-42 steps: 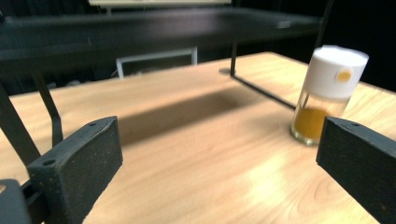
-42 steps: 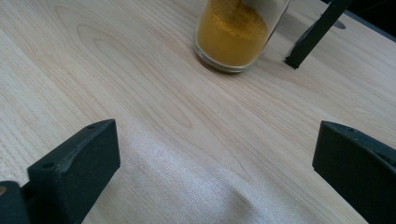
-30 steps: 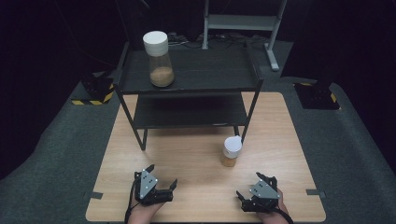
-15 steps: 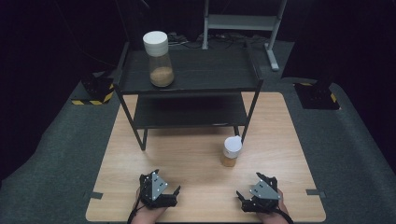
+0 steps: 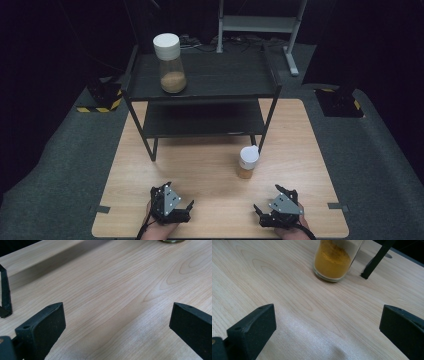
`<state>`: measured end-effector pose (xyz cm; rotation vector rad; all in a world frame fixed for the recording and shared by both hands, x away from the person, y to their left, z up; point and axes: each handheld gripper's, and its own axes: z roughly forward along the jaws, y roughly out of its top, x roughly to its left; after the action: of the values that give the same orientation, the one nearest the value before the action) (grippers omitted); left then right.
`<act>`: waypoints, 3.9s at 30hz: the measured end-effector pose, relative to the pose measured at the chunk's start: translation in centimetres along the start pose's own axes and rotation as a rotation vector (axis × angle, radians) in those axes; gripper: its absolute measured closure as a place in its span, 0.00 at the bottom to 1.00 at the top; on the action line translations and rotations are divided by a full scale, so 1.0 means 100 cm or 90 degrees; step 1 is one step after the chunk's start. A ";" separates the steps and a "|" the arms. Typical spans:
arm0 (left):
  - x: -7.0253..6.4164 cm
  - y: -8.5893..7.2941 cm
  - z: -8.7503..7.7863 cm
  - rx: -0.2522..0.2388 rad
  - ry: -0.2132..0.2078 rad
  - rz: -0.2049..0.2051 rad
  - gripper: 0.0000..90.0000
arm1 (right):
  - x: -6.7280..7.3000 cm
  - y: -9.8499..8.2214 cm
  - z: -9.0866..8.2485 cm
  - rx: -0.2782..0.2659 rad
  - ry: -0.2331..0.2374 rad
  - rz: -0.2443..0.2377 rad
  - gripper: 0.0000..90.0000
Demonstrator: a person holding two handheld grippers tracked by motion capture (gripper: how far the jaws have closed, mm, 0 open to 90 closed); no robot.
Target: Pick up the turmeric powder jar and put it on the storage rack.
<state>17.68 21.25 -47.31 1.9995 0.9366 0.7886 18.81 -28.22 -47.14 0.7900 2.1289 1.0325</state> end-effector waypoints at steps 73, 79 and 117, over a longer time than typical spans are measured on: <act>0.000 -0.007 -0.005 -0.020 -0.010 0.011 0.01 | -0.032 0.037 0.057 -0.117 0.025 0.094 0.00; 0.001 -0.007 -0.005 -0.021 -0.011 0.010 0.01 | -0.038 0.037 0.066 -0.123 0.033 0.122 0.06; 0.001 -0.008 -0.005 -0.025 -0.013 0.013 0.01 | -0.045 0.023 0.070 -0.219 0.065 0.150 0.33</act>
<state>17.06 21.85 -47.69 1.9832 0.8835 0.7903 27.32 -27.26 -47.45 0.8443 1.8927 1.5433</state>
